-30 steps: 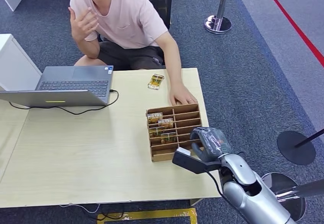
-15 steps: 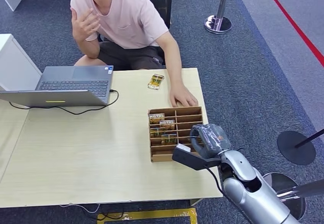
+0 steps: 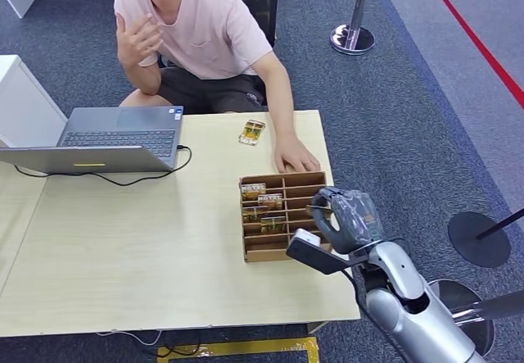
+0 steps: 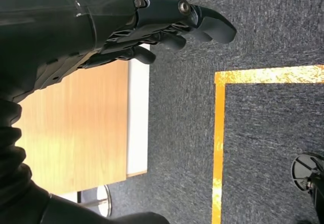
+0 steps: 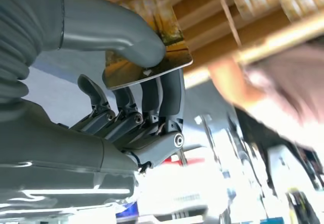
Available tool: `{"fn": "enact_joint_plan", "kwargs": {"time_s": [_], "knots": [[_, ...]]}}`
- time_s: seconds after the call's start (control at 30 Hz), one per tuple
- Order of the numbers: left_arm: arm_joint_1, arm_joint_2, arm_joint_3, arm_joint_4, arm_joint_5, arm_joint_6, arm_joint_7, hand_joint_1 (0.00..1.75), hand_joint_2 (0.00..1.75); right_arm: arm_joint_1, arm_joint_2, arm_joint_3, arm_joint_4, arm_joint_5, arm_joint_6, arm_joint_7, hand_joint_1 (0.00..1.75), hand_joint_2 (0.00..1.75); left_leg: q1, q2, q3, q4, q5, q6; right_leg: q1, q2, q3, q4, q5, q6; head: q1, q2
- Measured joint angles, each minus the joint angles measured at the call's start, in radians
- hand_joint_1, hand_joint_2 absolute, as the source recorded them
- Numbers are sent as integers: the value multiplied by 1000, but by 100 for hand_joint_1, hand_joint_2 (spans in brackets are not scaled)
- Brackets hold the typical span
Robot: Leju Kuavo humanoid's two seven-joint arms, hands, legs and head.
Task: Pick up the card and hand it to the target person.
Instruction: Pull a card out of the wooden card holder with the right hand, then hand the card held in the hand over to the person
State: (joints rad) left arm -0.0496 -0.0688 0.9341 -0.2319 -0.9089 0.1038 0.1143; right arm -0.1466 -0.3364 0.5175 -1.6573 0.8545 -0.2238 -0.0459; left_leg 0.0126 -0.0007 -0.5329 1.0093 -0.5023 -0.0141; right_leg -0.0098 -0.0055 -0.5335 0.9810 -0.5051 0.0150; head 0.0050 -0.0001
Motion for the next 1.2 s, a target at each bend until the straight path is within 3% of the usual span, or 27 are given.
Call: {"fn": "enact_joint_plan", "kwargs": {"time_s": [0.2, 0.6, 0.87, 1.13, 1.2], "knots": [[-1, -5, 12, 0, -4, 6, 0, 0, 175, -4, 6, -34, -34, -21, -95, -95, 145, 175, 0, 0, 0, 0, 0, 0, 0, 0, 0, 0, 0, 0, 0, 0], [-6, -8, 16, 0, -24, 4, -7, 0, 175, -46, 60, -41, 27, -4, -137, -134, 145, 175, 0, 0, -1, 0, 0, 0, 0, 0, 0, 0, 0, 0, 0, 0], [-19, -8, 16, 0, -78, -11, -10, 0, 175, -246, 218, -38, 393, 144, -430, -178, 145, 175, 1, 0, 1, 0, 1, -2, 1, 1, 0, 2, 0, 0, 0, 0], [-22, -8, 15, 0, -97, -18, -10, 0, 175, -428, 333, -60, 720, 197, -468, -186, 145, 175, 1, 0, 0, 0, 1, -2, 1, 0, 0, 3, 0, -1, 0, 0], [-22, -8, 15, 0, -99, -19, -9, 0, 175, -450, 349, -68, 767, 199, -468, -188, 72, 175, 1, 0, 0, 0, 1, -2, 1, 0, -1, 3, 0, -1, 0, 0]]}}
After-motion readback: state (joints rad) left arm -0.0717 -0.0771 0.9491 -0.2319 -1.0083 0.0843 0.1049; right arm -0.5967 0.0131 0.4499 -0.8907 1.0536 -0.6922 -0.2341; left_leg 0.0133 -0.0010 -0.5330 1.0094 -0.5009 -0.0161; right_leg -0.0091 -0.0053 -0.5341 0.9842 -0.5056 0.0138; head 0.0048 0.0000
